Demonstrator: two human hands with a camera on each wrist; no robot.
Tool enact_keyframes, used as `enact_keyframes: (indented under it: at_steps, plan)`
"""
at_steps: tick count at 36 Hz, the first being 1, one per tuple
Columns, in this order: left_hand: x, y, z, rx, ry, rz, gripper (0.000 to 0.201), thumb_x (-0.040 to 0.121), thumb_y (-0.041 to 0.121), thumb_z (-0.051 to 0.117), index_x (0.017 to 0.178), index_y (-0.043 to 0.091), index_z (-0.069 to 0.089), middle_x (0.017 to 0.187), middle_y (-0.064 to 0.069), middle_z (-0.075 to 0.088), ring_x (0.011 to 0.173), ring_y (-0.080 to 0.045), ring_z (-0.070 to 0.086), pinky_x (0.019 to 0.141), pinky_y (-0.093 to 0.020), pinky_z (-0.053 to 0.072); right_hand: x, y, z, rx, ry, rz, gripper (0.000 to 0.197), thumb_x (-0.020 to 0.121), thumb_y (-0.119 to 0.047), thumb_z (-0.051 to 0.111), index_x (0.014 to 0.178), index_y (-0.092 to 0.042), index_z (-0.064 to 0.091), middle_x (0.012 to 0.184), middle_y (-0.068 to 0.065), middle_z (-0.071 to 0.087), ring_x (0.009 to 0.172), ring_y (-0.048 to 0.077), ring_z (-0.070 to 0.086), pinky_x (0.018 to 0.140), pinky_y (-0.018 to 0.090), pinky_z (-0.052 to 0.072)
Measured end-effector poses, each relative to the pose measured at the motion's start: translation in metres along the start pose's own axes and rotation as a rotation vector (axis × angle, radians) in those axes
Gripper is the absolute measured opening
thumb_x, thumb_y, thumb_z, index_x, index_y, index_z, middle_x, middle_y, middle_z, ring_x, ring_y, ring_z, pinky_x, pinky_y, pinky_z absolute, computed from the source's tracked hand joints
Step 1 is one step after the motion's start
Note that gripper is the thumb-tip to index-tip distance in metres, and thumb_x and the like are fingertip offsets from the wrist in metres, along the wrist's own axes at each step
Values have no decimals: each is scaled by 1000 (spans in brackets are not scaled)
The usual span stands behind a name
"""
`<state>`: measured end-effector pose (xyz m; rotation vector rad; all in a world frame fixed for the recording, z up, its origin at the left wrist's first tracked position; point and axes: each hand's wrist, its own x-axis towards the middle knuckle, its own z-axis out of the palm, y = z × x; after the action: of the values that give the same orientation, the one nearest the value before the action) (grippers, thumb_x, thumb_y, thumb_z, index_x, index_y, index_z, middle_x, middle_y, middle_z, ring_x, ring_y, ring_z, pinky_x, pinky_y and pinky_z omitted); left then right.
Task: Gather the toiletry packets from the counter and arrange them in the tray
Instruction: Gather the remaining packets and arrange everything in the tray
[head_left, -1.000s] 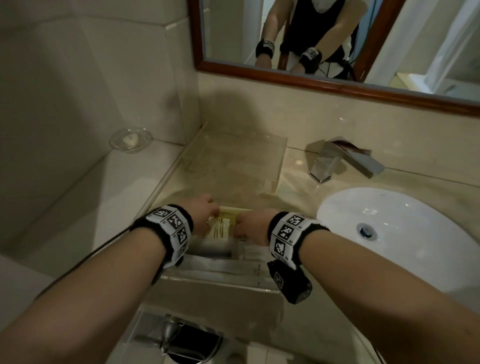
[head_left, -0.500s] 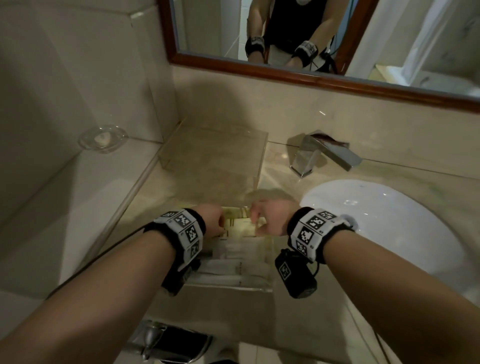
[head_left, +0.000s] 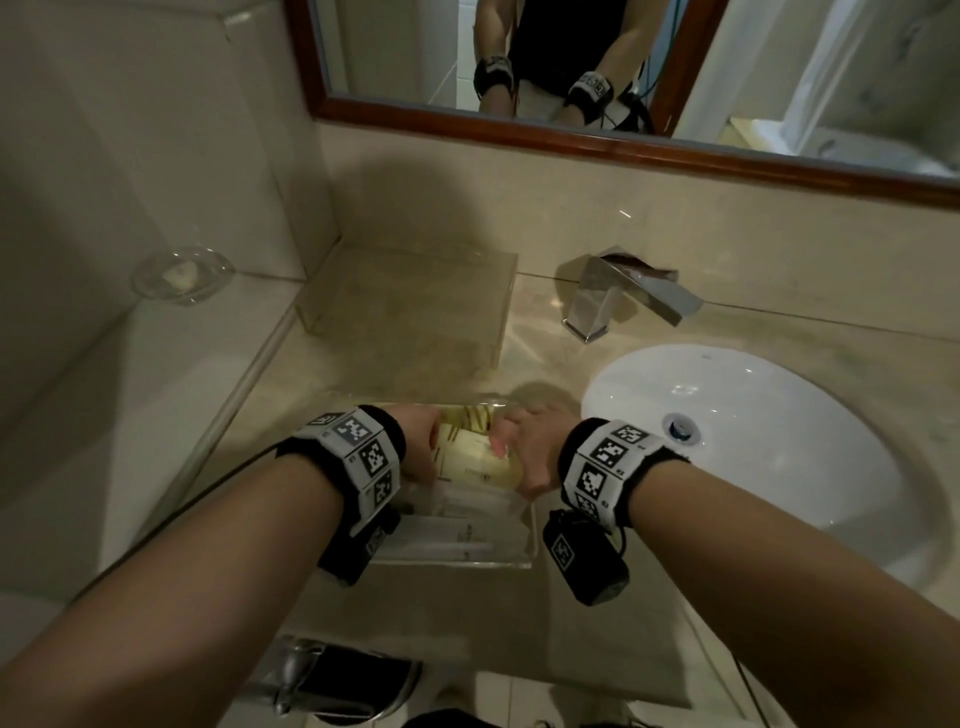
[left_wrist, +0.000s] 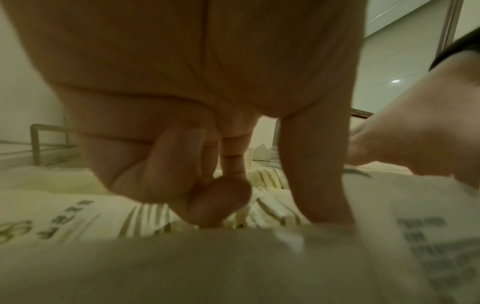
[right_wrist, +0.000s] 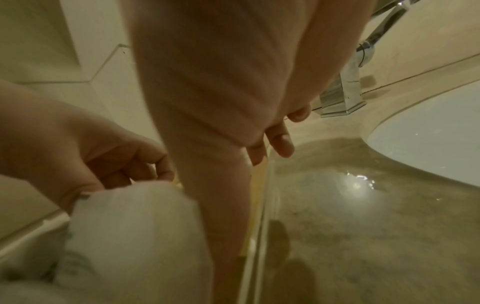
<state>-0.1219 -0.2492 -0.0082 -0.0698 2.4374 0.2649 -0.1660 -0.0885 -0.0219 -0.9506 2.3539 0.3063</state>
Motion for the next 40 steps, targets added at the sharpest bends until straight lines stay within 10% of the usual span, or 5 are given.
enact_keyframes:
  at_steps: [6,14,31,40]
  plan:
    - [-2,-1,0,-38,-27,1,37,80,19,69,112,11,53,122,-10,59,86,-17,50,52,-17,36,2,-3,11,-106,152,-20,54,71,-35,68,118,-26,44,130,0,44,120,22,38,107,39,23]
    - [-3,-1,-1,-39,-37,-14,35,81,23,68,112,6,64,93,-2,58,79,-17,53,51,-18,38,-1,-8,12,-159,185,-11,63,69,-32,65,125,-25,38,126,1,48,114,23,37,104,39,21]
    - [-2,-11,0,-113,10,-20,30,80,32,69,102,11,67,87,-1,60,72,-15,55,54,-19,40,-6,-14,5,-116,269,-29,70,73,-47,64,132,-23,34,133,3,45,121,24,39,105,40,22]
    - [-27,-63,-17,-263,270,-64,19,87,28,61,99,14,66,90,1,64,69,-11,58,61,-23,45,-3,-31,-32,77,327,-80,32,86,-37,58,114,-21,56,116,3,56,108,25,54,92,36,44]
